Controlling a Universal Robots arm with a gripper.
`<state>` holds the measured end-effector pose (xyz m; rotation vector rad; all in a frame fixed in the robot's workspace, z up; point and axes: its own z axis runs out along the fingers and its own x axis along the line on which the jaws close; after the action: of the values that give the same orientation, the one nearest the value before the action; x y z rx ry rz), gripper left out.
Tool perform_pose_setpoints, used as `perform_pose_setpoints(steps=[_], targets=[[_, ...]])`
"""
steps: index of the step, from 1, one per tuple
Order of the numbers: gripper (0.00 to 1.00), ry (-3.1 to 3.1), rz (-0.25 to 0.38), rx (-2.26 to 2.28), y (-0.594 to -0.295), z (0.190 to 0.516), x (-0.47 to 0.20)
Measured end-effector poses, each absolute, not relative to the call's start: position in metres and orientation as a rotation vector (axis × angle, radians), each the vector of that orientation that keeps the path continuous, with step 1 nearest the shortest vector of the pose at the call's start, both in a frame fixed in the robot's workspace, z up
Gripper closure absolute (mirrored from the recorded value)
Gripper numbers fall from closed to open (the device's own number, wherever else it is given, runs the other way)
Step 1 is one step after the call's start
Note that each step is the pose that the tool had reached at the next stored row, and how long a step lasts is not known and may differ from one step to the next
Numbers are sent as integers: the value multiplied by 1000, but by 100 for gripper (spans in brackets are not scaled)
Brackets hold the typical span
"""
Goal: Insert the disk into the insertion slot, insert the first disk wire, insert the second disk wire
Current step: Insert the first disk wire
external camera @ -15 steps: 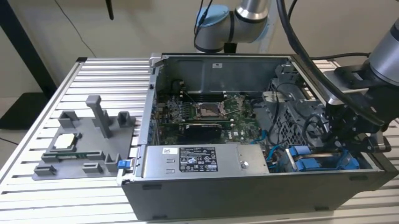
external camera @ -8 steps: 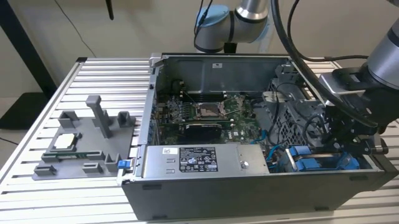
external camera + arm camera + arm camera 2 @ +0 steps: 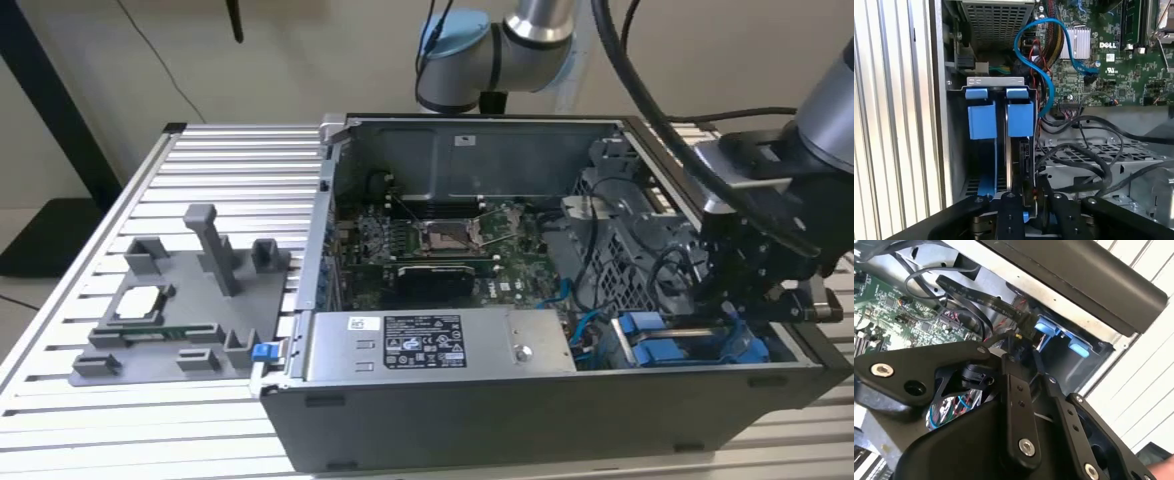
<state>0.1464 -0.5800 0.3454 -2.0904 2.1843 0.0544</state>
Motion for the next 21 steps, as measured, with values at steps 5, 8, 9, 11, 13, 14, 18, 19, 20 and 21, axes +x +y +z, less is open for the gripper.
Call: perform_pose_setpoints(steps=[5,8,9,11,13,14,18,19,20,21], targets=[[0,2184,54,-2090,-578,361,146],[0,2184,54,-2091,-578,366,147],[0,2184,54,-2091,-578,366,148],[0,2184,55,-2090,-577,367,151],[0,2183,56,-2090,-577,368,155],[0,2183,58,-2089,-577,368,158],[0,2182,60,-2088,-577,368,166],[0,2182,60,-2088,-577,368,168],[0,2182,61,-2087,-577,368,170],[0,2181,64,-2086,-577,368,171]])
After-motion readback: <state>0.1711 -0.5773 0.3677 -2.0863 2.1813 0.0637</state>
